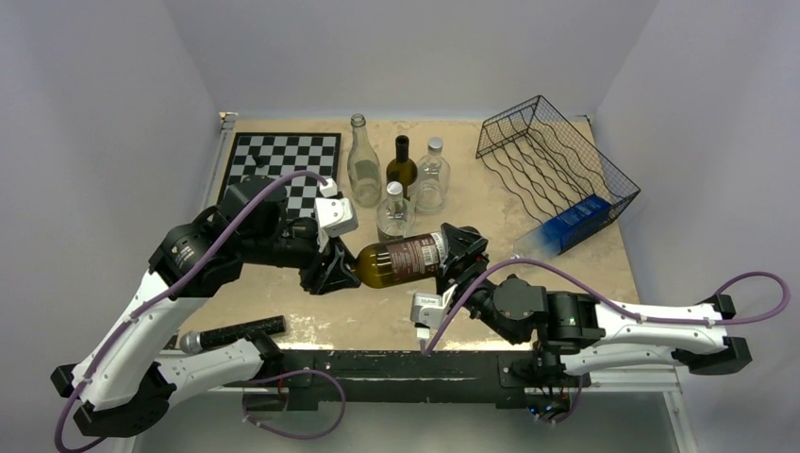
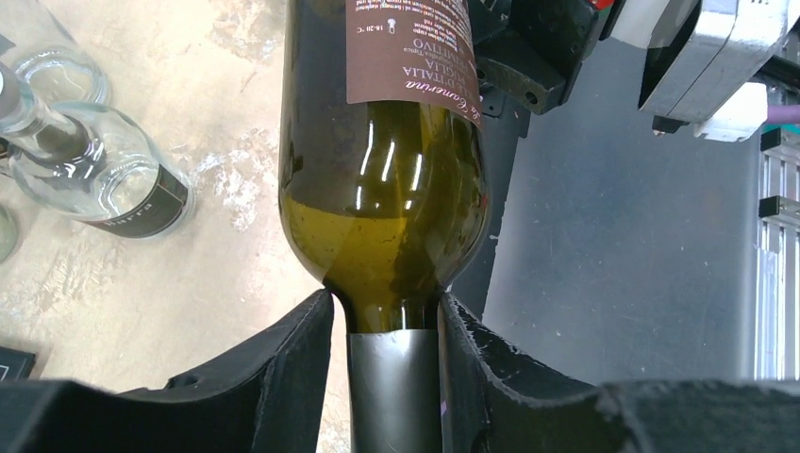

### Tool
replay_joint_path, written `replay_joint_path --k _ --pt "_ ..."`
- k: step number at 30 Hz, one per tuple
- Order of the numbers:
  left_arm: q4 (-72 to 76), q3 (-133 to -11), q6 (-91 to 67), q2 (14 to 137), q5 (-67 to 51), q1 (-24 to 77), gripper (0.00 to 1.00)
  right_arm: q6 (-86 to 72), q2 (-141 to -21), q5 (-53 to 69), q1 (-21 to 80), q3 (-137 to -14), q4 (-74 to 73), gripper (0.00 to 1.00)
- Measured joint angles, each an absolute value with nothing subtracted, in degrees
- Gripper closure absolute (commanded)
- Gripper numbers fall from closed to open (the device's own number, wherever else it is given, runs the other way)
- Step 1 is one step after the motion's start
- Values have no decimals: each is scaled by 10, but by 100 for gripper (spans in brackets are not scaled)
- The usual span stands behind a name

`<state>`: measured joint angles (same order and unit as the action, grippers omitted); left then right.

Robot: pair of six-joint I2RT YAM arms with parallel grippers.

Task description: Put the wine bottle on the wine rack

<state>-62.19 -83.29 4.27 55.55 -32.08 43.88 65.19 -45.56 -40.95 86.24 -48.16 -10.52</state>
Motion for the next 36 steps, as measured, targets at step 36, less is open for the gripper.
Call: replay_joint_path --k 36 --pt "-644 -808 72 577 -328 448 56 570 -459 -367 865 -519 -209 100"
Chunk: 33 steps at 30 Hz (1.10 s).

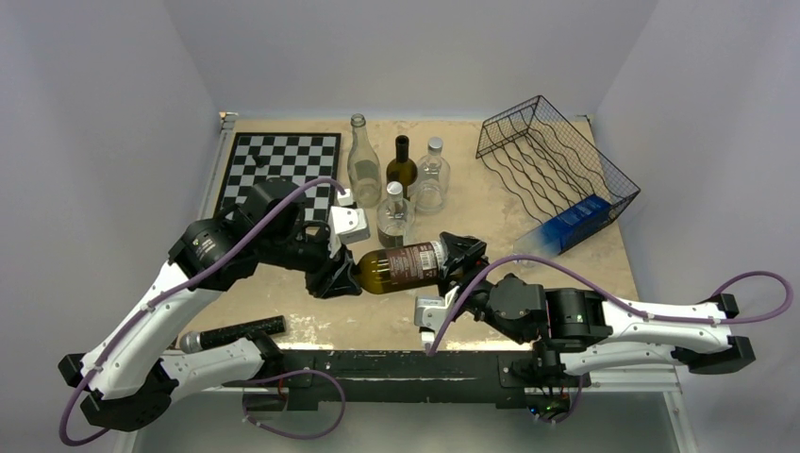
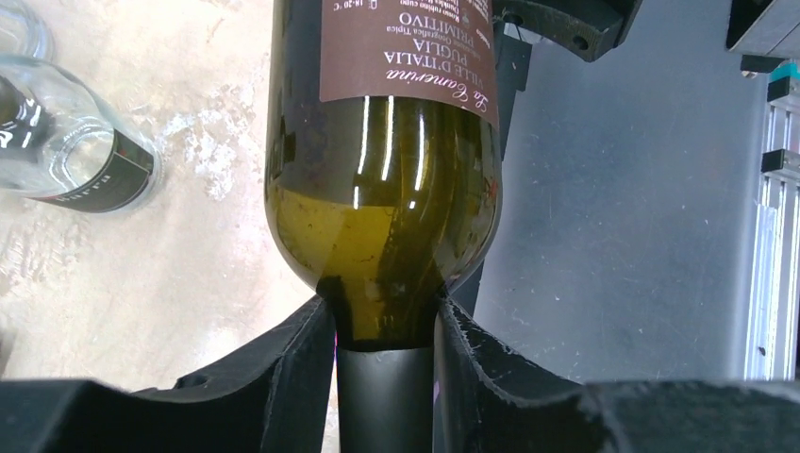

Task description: Put the wine bottle on the wine rack

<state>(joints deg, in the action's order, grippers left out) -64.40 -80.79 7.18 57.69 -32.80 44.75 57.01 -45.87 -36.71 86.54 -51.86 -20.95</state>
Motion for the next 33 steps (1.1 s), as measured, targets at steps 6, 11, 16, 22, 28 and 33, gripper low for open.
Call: replay_joint_path --k 6,11,16,22,28,33 --pt "-636 -789 72 571 -329 448 49 568 -457 -362 866 -519 -220 100" --pt "-636 -788 72 581 -335 448 75 563 -454 -361 865 -519 -228 100" --pt "-634 -788 72 590 -335 448 100 559 -446 -365 862 -519 -242 100" --pt "-626 -784 71 590 -336 448 100 554 -441 -366 862 -519 -251 88" --pt "-601 -762 56 573 -321 455 100 552 -441 -365 862 -519 -260 40" --pt "-585 -746 40 561 -310 460 100 552 -441 -363 862 -519 -264 24"
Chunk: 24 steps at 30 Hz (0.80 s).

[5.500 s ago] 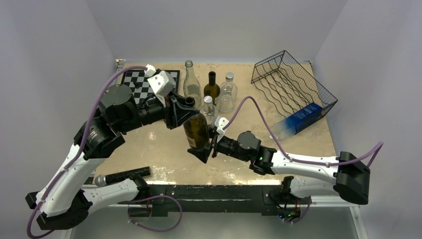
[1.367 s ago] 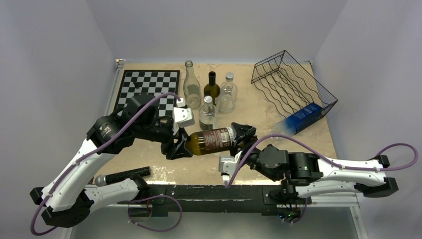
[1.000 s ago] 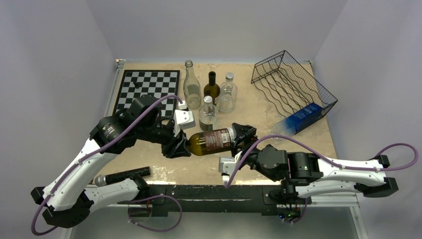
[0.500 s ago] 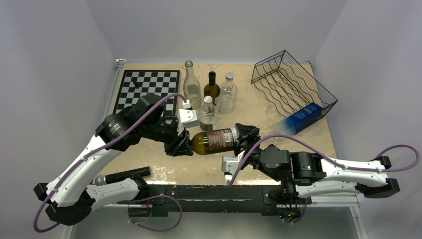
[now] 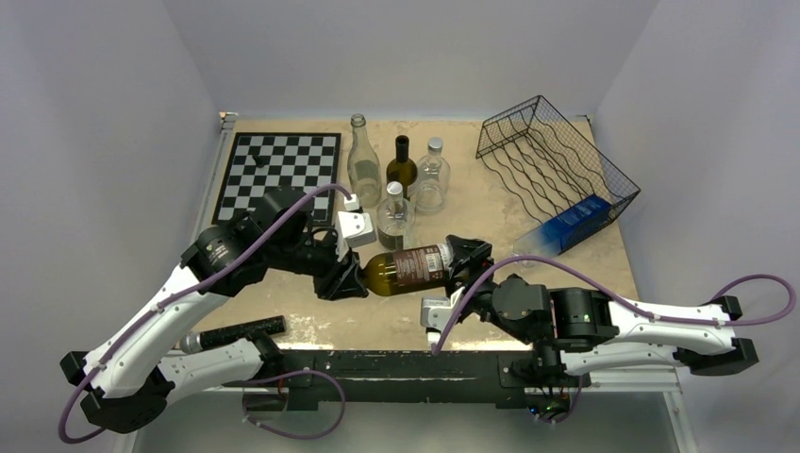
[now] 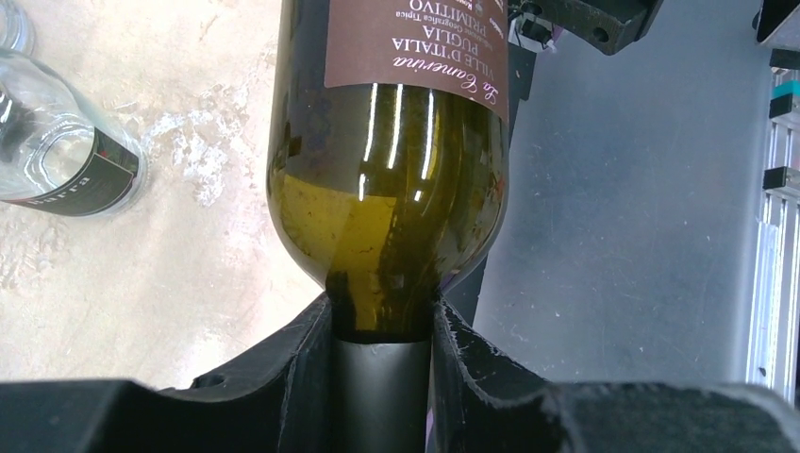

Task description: Put the wine bottle on the wine rack

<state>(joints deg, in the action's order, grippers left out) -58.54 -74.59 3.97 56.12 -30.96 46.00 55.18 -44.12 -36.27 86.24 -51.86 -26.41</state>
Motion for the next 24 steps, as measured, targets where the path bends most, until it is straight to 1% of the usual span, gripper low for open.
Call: replay_joint_path --k 4,5,6,12,18,24 --pt "-570 -728 31 552 -306 462 100 548 -443 -363 862 -519 -271 14" --pt "-566 -724 30 549 -305 463 100 543 -446 -364 862 -519 -270 9" --pt "-560 -717 28 544 -301 463 100 535 -448 -363 862 -519 -264 8" --pt "-533 -684 21 535 -240 461 100 502 -462 -346 870 -519 -189 6" --pt "-533 -666 21 532 -221 462 100 474 -476 -333 870 -518 -171 4" --pt "-515 -661 18 524 -220 464 100 406 -466 -303 870 -534 -204 9"
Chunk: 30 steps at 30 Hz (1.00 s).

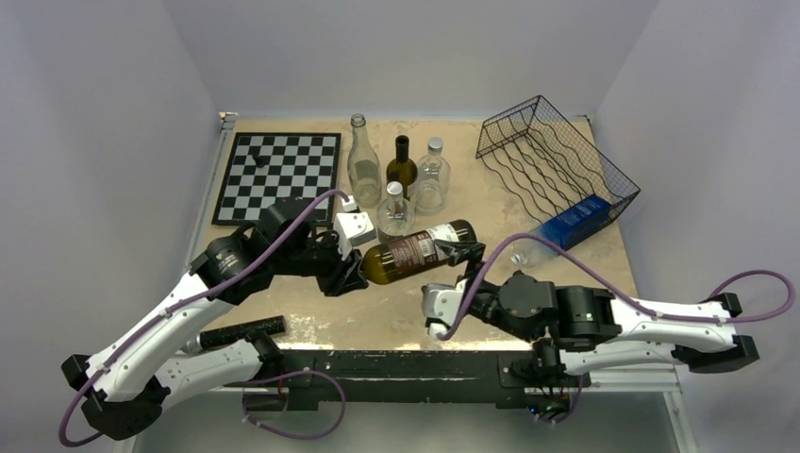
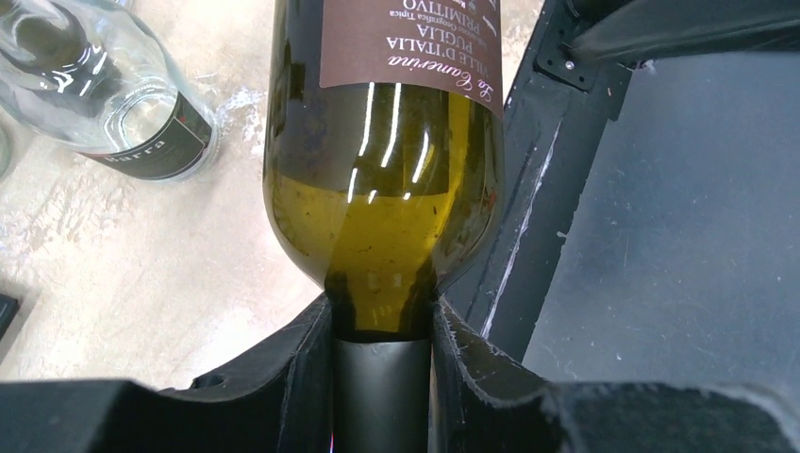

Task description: Put the wine bottle on the wine rack

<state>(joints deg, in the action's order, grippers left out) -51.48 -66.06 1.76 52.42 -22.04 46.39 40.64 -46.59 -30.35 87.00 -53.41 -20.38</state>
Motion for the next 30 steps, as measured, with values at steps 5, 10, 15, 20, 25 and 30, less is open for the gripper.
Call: replay_joint_path --k 5,10,15,20,25,30 --pt "-485 -645 -13 534 -204 468 100 293 -418 -298 870 -606 -239 9" --pt "-412 -622 -54 576 -172 485 100 185 -394 -367 869 -717 -262 10" --pt "-334 -618 -84 670 -110 524 100 34 -458 -409 790 -859 -395 14" --pt "-279 -630 -104 776 -67 561 100 -115 -482 -374 661 -851 -508 14" --pt "-218 -669 -119 890 -48 577 100 -202 -457 -343 592 -788 -561 14" --pt "-157 -707 -128 968 -29 578 100 -265 -414 -323 581 -743 -587 14"
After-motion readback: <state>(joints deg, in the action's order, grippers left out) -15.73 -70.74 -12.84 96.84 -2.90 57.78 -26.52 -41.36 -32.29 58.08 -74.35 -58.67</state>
